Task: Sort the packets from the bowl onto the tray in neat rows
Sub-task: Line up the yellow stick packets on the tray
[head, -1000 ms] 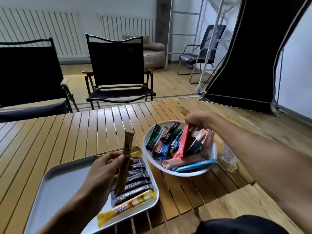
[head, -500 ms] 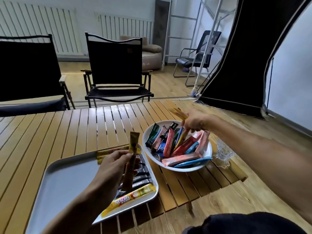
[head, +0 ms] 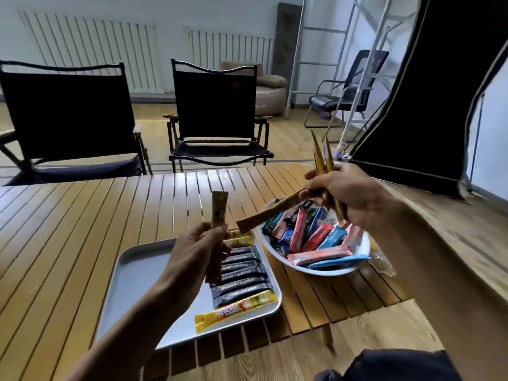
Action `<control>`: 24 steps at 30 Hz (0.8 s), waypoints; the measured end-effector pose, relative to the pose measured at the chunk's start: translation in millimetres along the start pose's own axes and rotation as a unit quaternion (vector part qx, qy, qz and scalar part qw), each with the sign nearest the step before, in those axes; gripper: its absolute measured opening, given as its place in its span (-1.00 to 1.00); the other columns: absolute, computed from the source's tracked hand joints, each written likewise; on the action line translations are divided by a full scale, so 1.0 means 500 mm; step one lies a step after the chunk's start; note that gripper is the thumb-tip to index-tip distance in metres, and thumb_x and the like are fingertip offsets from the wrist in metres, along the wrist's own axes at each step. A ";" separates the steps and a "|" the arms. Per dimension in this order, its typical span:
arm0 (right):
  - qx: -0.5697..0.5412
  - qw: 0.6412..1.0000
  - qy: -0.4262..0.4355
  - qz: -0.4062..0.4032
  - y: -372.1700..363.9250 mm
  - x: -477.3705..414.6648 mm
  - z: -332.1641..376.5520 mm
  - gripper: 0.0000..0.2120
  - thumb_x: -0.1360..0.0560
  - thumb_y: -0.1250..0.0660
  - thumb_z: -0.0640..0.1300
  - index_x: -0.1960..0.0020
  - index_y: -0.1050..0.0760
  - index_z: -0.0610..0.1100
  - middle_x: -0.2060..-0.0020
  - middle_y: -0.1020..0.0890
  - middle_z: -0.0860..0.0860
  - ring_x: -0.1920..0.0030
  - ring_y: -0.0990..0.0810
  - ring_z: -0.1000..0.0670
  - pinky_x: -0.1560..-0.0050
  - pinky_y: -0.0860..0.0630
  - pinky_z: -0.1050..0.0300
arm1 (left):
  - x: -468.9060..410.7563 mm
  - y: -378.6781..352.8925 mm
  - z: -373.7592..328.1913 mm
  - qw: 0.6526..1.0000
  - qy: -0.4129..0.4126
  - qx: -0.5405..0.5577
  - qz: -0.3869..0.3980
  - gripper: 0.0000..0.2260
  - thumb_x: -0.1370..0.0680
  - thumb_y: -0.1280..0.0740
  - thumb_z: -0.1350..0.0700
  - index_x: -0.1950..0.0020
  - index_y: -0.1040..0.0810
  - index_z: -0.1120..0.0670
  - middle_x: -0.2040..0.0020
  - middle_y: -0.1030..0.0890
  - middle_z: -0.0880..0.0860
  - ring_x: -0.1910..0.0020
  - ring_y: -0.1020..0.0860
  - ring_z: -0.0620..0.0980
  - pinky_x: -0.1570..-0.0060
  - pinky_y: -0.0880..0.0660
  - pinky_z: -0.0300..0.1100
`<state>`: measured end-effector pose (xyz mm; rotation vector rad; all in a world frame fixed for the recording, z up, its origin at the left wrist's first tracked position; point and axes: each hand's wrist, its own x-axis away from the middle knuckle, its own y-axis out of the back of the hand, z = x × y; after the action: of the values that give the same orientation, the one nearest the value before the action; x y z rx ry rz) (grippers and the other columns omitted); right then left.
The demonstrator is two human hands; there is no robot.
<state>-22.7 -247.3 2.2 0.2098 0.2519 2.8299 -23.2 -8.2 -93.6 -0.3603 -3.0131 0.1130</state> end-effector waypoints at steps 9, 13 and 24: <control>-0.130 0.975 -0.167 0.068 -0.085 -0.025 -0.152 -0.88 -0.52 -0.32 -0.31 -0.05 -0.54 -0.29 0.29 -0.64 -0.16 0.50 -0.50 0.10 0.52 -0.46 0.31 | 0.007 0.052 0.036 0.997 -0.045 -0.062 0.020 -0.77 -0.48 -0.31 0.02 -0.06 -0.58 0.10 0.29 -0.61 -0.02 0.28 -0.56 -0.12 0.32 -0.48 -0.28; -0.164 0.960 -0.207 0.094 -0.092 -0.033 -0.189 -0.86 -0.53 -0.32 -0.32 -0.08 -0.55 -0.31 0.32 -0.64 -0.15 0.50 -0.55 0.10 0.55 -0.46 0.32 | -0.004 0.060 0.053 0.994 -0.035 -0.098 -0.031 -0.89 -0.51 -0.35 0.15 -0.01 -0.59 0.10 0.34 -0.61 -0.07 0.31 -0.56 -0.14 0.35 -0.44 -0.29; -0.041 0.975 -0.167 0.144 -0.095 -0.016 -0.221 -0.88 -0.50 -0.38 -0.31 -0.03 -0.56 -0.29 0.26 -0.63 -0.14 0.48 -0.58 0.06 0.57 -0.41 0.34 | 0.008 0.103 0.084 0.971 -0.029 -0.235 0.034 -0.74 -0.43 -0.42 0.01 -0.10 -0.54 -0.03 0.16 -0.66 0.01 0.28 -0.61 -0.10 0.27 -0.53 -0.24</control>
<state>-21.0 -221.7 -115.3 0.7509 0.0327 3.0119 -19.9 39.9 -139.2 -0.5039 -3.0556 -0.6059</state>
